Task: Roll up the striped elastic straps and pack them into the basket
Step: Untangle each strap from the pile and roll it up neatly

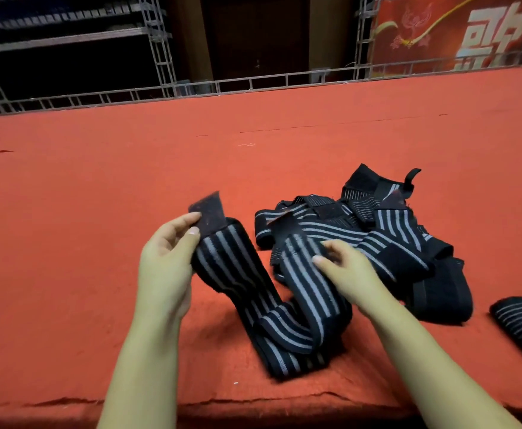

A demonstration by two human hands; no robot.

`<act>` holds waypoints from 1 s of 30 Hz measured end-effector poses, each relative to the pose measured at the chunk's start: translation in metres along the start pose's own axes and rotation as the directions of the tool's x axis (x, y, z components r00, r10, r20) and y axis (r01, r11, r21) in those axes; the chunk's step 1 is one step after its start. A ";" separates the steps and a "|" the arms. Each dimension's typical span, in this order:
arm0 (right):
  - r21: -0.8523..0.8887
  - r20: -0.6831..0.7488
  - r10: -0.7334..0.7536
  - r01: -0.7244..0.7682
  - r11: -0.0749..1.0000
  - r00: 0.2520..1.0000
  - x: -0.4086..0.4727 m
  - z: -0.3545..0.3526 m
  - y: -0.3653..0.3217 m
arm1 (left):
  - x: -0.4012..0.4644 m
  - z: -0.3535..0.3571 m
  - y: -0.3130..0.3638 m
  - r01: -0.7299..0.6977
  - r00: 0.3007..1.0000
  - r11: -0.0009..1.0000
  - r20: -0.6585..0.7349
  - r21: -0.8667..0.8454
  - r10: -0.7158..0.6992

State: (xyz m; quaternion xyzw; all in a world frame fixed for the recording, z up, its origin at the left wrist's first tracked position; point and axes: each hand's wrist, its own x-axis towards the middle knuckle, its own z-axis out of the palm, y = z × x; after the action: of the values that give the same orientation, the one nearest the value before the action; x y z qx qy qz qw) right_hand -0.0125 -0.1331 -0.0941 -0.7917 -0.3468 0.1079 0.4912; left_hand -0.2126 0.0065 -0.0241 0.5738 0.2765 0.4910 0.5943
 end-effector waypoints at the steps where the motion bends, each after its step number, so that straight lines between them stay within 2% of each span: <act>1: -0.089 0.077 -0.030 0.036 0.995 0.997 0.004 0.008 -0.004 | -0.004 0.002 0.007 0.007 0.999 1.000 0.041 -0.012 -0.006; 3: -0.282 0.166 -0.020 0.067 0.957 0.986 0.011 0.019 -0.006 | -0.010 0.006 0.019 0.014 0.996 0.999 0.091 -0.044 -0.010; 5: -0.452 0.179 0.008 0.075 0.889 0.984 0.018 0.020 0.000 | -0.014 0.010 0.026 0.012 0.993 0.998 0.119 -0.066 -0.004; 7: -0.479 0.122 -0.038 0.093 0.873 0.992 0.019 0.011 0.009 | -0.020 0.018 0.025 0.003 0.985 0.999 0.170 -0.040 0.004; 8: -0.427 0.040 -0.099 0.106 0.898 0.994 0.018 0.003 0.013 | -0.023 0.023 0.022 0.005 0.979 1.000 0.205 -0.027 0.000; 10: -0.285 -0.232 -0.182 0.112 0.952 0.956 0.016 -0.021 0.020 | -0.029 0.033 0.012 0.028 0.963 0.999 0.267 -0.020 -0.022; 12: -0.256 -0.431 -0.133 0.020 0.966 0.892 0.018 -0.051 0.030 | -0.035 0.045 0.003 0.048 0.949 0.999 0.312 -0.013 -0.041; 13: -0.292 -0.459 -0.062 -0.085 0.953 0.886 0.022 -0.067 0.038 | -0.037 0.051 0.000 0.054 0.941 0.999 0.334 -0.009 -0.048; 15: -0.381 -0.380 0.154 -0.305 0.873 0.912 0.027 -0.091 0.056 | -0.039 0.063 -0.006 0.063 0.927 0.998 0.371 0.001 -0.059; 16: -0.416 -0.306 0.240 -0.356 0.837 0.921 0.027 -0.098 0.063 | -0.040 0.068 -0.009 0.073 0.920 0.997 0.386 0.006 -0.070; 18: -0.445 -0.212 0.261 -0.331 0.832 0.942 0.025 -0.102 0.072 | -0.041 0.075 -0.013 0.095 0.911 0.995 0.401 0.016 -0.094; 23: -0.319 -0.367 0.078 -0.204 0.925 0.927 0.026 -0.110 0.065 | -0.040 0.082 -0.020 0.130 0.917 0.990 0.373 0.048 -0.139; 25: -0.181 -0.430 0.057 -0.148 0.972 0.901 0.027 -0.115 0.055 | -0.038 0.084 -0.022 0.128 0.924 0.990 0.356 0.051 -0.138; 28: 0.103 -0.452 0.121 -0.083 0.991 0.884 0.021 -0.124 0.030 | -0.034 0.089 -0.021 0.099 0.939 0.995 0.330 0.026 -0.102; 30: 0.181 -0.466 0.071 0.016 0.983 0.882 0.016 -0.127 0.015 | -0.031 0.094 -0.022 0.073 0.947 0.996 0.311 0.041 -0.082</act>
State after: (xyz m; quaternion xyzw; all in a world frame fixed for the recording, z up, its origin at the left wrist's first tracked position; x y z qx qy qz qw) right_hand 0.0705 -0.2160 -0.0410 -0.7515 -0.1948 -0.0494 0.6284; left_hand -0.1345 -0.0568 -0.0343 0.6414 0.2083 0.3662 0.6411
